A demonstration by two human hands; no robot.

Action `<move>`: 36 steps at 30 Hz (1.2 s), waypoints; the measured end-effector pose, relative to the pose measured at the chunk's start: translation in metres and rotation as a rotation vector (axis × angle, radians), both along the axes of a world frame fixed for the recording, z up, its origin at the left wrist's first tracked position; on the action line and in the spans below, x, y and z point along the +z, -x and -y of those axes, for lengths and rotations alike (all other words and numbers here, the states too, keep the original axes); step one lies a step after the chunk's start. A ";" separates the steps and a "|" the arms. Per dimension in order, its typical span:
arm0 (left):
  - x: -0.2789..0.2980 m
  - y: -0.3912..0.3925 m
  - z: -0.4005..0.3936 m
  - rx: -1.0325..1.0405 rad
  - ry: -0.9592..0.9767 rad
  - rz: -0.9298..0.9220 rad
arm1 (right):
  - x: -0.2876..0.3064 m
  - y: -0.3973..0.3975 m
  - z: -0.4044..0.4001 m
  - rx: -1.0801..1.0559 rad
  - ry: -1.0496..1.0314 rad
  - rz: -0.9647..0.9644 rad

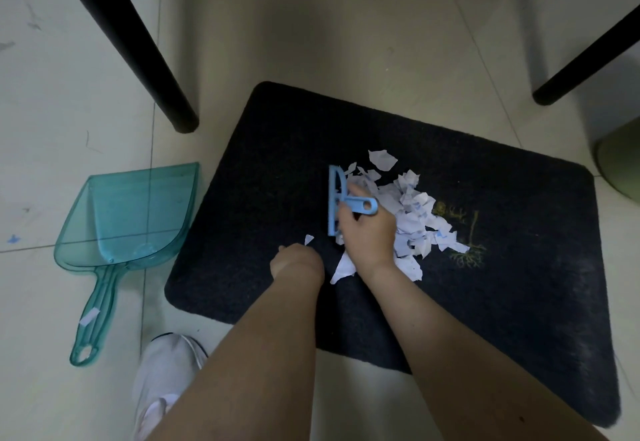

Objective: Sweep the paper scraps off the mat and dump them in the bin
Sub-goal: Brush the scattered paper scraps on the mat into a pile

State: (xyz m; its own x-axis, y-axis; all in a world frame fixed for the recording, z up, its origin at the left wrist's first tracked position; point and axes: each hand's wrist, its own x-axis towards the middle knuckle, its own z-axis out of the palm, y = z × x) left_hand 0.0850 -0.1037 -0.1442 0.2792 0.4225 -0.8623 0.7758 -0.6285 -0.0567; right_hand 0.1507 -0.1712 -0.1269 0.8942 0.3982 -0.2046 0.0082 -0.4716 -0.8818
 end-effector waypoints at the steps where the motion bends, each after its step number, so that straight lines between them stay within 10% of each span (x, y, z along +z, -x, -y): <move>1: 0.000 0.001 0.001 -0.006 -0.005 0.013 | 0.002 0.002 -0.002 0.025 -0.044 -0.073; 6: 0.004 0.006 0.003 -0.028 -0.049 0.023 | -0.006 0.009 -0.007 0.240 0.101 -0.111; 16: 0.007 -0.007 -0.002 -0.099 -0.196 0.180 | 0.033 -0.061 -0.003 -0.056 -0.044 0.053; 23: 0.001 -0.052 -0.016 -0.168 -0.275 0.209 | 0.029 -0.137 -0.010 0.066 0.301 0.290; 36: -0.011 -0.063 -0.031 -0.162 -0.088 0.085 | 0.005 -0.155 -0.027 0.517 0.503 0.089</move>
State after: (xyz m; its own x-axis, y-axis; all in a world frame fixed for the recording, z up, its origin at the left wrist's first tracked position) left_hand 0.1484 -0.0732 -0.1551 0.4198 0.4389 -0.7944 0.6690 -0.7411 -0.0559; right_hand 0.3054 -0.1440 -0.1219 0.6390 0.6515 -0.4090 0.4015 -0.7360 -0.5451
